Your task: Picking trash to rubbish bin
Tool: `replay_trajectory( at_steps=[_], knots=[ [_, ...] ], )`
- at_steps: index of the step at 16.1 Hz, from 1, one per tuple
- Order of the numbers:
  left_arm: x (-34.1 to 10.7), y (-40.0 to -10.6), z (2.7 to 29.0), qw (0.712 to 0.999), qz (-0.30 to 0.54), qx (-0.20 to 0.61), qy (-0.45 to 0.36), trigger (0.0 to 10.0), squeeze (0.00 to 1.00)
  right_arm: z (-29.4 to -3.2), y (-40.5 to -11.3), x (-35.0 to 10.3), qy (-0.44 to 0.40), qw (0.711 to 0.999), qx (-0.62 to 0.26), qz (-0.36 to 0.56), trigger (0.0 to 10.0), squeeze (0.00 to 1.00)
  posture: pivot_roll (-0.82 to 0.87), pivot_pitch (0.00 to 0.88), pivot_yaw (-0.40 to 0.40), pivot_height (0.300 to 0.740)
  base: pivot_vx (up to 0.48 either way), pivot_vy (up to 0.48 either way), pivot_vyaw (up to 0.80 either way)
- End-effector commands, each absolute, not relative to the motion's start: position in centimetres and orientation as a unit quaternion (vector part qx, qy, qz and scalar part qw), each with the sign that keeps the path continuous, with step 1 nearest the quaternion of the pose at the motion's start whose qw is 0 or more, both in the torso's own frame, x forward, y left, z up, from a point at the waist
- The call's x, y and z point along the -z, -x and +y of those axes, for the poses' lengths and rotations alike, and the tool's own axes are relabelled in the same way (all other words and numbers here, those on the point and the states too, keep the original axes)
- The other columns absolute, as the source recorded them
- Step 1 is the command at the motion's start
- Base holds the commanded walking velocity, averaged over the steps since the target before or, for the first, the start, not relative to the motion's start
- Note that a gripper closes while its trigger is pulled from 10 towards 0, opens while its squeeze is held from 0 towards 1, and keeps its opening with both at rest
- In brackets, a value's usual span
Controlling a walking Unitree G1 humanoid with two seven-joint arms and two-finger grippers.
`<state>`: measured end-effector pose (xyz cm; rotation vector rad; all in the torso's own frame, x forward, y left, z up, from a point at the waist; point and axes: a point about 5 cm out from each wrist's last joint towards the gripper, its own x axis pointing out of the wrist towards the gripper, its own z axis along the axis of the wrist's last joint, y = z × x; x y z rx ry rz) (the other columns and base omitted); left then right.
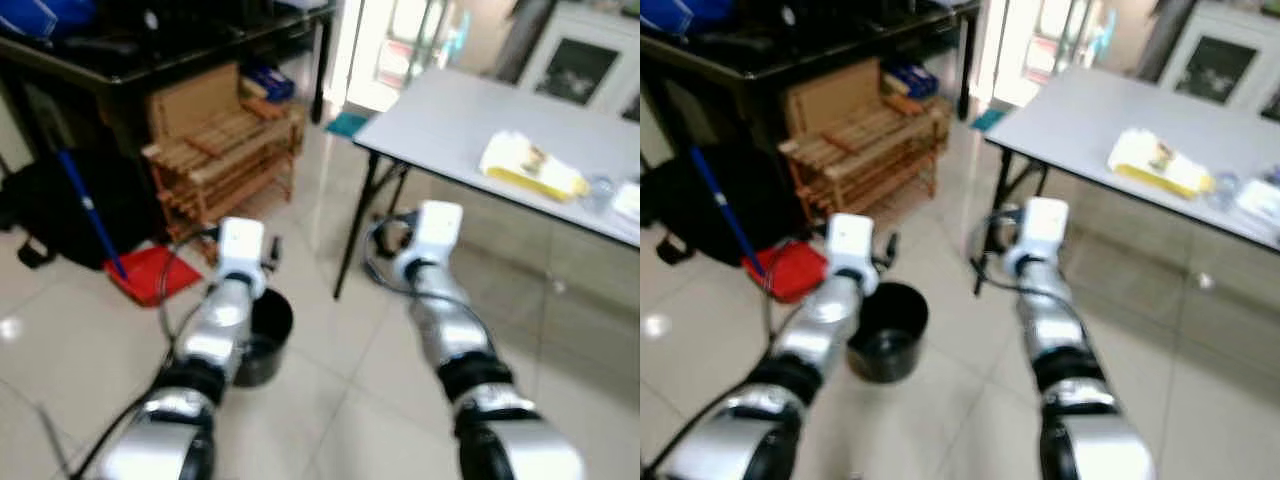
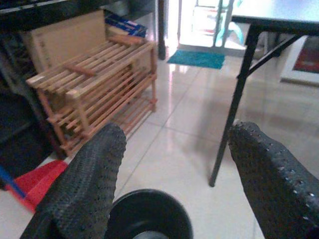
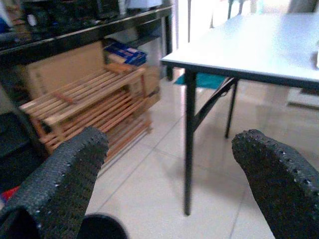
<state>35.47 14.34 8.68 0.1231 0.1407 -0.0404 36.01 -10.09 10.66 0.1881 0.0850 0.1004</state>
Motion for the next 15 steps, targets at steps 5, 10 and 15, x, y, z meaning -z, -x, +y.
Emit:
replay_trajectory(
  at_steps=[5, 10, 15],
  knots=[
    [-8.73, -35.44, 13.61, 0.996, 0.068, 0.028, -0.056, 10.0, 0.00, -11.03, -36.15, -10.90, -0.089, 0.995, -0.039, 0.036, 10.0, 0.00, 0.04, 0.015, -0.072, 0.740, 0.000, -0.300, 0.00],
    [-8.71, -35.45, 13.68, 0.996, 0.069, 0.028, -0.057, 10.0, 0.00, -10.95, -36.13, -10.83, -0.089, 0.995, -0.040, 0.038, 10.0, 0.00, 0.04, 0.016, -0.073, 0.740, 0.000, -0.302, 0.00],
    [-8.51, -35.31, 13.92, 0.995, 0.073, 0.030, -0.053, 10.0, 0.00, -10.64, -35.96, -10.69, -0.090, 0.994, -0.040, 0.038, 10.0, 0.00, 0.04, 0.023, -0.065, 0.740, 0.000, 0.000, 0.00]
  ],
)
